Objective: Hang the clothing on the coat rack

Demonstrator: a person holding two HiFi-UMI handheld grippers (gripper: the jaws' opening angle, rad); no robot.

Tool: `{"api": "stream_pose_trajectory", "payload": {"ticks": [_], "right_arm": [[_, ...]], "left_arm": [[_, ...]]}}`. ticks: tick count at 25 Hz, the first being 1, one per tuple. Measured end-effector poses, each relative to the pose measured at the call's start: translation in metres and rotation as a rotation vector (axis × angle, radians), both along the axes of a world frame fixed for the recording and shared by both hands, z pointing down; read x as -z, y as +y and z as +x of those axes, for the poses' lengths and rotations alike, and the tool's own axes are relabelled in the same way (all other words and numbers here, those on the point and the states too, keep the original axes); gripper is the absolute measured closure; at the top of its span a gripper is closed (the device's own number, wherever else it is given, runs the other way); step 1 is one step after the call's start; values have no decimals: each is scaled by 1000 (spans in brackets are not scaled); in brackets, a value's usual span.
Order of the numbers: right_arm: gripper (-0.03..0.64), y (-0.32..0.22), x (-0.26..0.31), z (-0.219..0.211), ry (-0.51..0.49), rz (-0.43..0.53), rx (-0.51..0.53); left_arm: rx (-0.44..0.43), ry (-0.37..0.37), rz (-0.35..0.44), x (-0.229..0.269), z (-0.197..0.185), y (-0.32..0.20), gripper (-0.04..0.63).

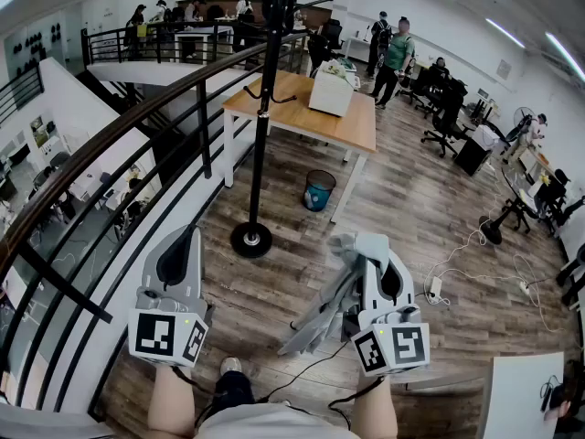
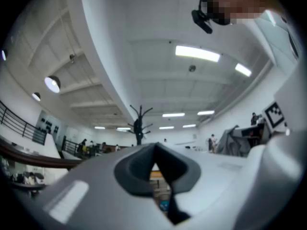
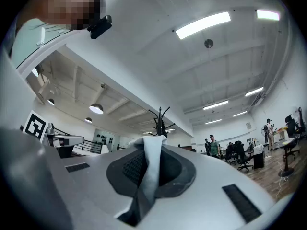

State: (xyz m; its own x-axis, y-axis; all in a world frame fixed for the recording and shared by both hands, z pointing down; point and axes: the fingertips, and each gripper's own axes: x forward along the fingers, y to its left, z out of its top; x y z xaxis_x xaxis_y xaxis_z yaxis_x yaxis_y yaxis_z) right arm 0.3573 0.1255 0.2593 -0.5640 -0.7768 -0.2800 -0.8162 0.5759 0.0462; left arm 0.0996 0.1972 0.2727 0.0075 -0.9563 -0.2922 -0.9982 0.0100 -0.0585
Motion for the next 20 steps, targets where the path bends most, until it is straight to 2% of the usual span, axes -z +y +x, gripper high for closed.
{"api": "stream_pose_trajectory", "payload": {"ticks": [6,20], "right_arm": [[604,6,-2,9,-3,-6,-12],[604,1,-3,-15,-30,-22,6]], "left_arm": [[-9,-3,-5,1,7,7,586],[-25,-7,4,4,-8,-4,586]]}}
